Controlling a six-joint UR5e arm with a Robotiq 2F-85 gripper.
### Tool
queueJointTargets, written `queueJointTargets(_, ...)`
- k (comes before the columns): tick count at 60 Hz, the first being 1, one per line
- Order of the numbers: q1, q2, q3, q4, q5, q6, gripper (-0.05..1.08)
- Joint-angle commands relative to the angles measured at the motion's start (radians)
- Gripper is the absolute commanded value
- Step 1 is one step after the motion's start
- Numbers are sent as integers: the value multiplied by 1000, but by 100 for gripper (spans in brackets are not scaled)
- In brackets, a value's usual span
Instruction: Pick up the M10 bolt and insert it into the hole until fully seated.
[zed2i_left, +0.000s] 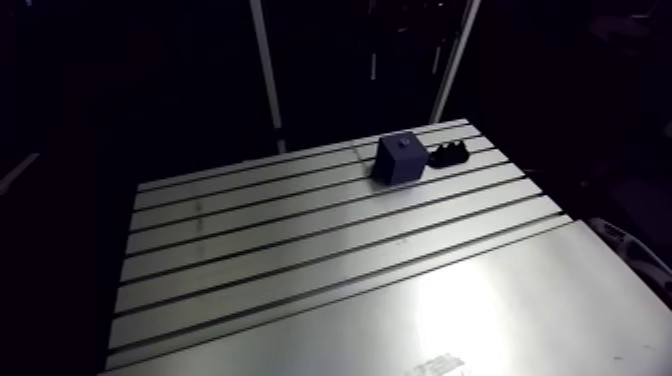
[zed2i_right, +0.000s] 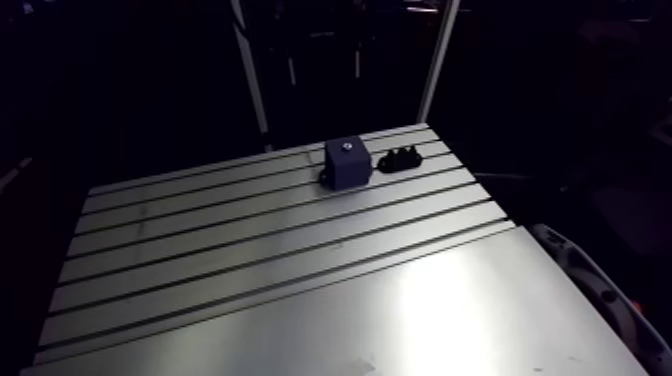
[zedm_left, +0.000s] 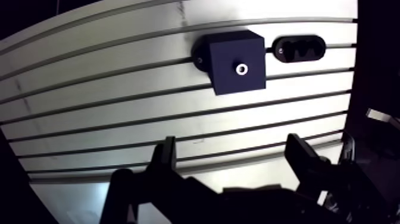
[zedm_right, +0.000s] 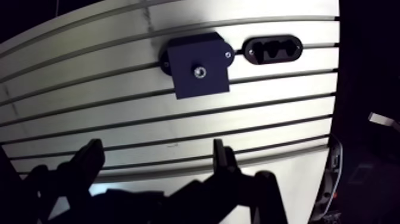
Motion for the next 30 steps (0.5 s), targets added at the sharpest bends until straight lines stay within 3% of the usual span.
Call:
queueJointTargets(1,139,-157,72,36,25,13,0)
queueJointTargets(10,155,-192,68,47,52,13,0)
queueJointTargets(30,189,-293,77,92,54,31,0)
